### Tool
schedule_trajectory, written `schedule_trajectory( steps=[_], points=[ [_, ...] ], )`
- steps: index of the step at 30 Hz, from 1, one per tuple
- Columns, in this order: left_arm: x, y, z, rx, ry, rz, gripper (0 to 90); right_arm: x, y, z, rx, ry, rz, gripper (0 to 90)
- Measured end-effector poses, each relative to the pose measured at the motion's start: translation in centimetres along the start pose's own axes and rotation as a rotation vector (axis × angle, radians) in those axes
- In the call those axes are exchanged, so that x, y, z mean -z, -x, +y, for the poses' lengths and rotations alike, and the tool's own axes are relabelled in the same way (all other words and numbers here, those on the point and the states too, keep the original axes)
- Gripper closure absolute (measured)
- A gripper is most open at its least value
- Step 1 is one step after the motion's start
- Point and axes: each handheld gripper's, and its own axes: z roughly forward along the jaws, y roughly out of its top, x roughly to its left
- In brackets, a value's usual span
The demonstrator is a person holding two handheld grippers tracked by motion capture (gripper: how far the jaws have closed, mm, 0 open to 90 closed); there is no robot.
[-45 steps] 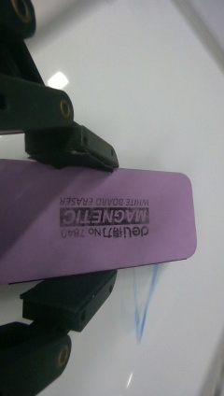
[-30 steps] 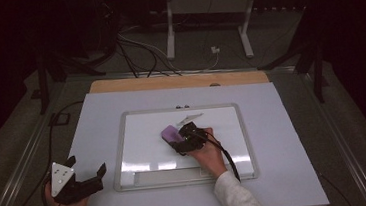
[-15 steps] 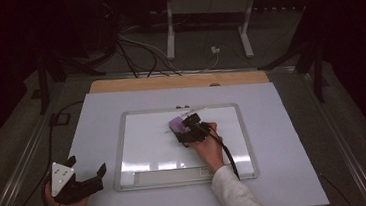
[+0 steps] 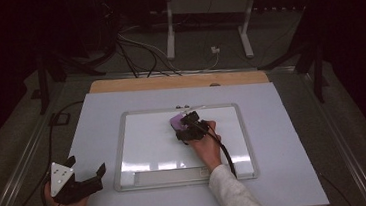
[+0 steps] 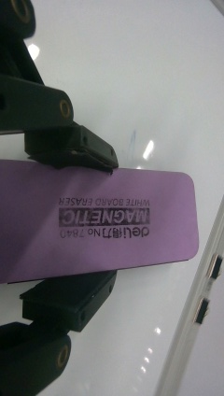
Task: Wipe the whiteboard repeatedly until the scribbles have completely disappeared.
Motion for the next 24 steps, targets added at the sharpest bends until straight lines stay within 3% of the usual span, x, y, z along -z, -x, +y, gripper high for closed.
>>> schedule_trajectory(
  steps=[4,6,8,11,13,15,18,21,24],
  points=[
    [0.0,0.1,0.0,-0.003,0.0,-0.001,0.7,-0.3,-1.9,0.2,0.083,-0.005,0.09,41.1],
    [0.1,0.0,0.0,-0.001,0.001,0.0,0.7,-0.3,-2.5,0.3,0.122,-0.009,0.095,41.2],
    [0.1,-0.1,0.0,0.002,0.0,0.001,0.7,-0.3,-2.3,0.3,0.103,-0.013,0.09,41.2],
    [0.1,-0.1,0.0,0.004,0.005,0.001,0.7,-0.3,-0.7,0.3,0.016,-0.003,0.018,41.2],
    [0.1,0.0,0.0,0.001,0.002,0.0,0.7,-0.3,0.0,0.2,-0.033,-0.005,0.008,41.2],
    [0.0,0.0,0.0,0.0,0.0,-0.001,0.7,-0.2,-0.2,0.2,-0.012,-0.002,-0.001,41.2],
    [0.0,0.1,0.0,-0.002,0.0,-0.002,0.7,-0.4,-1.5,0.2,0.05,-0.003,0.096,41.1],
    [0.0,0.0,0.0,-0.002,0.0,-0.001,0.7,-0.4,-2.4,0.2,0.101,-0.005,0.122,41.1],
    [0.1,0.0,0.0,0.003,0.004,0.001,0.7,-0.4,-1.8,0.2,0.061,-0.01,0.127,41.1]
  ],
)
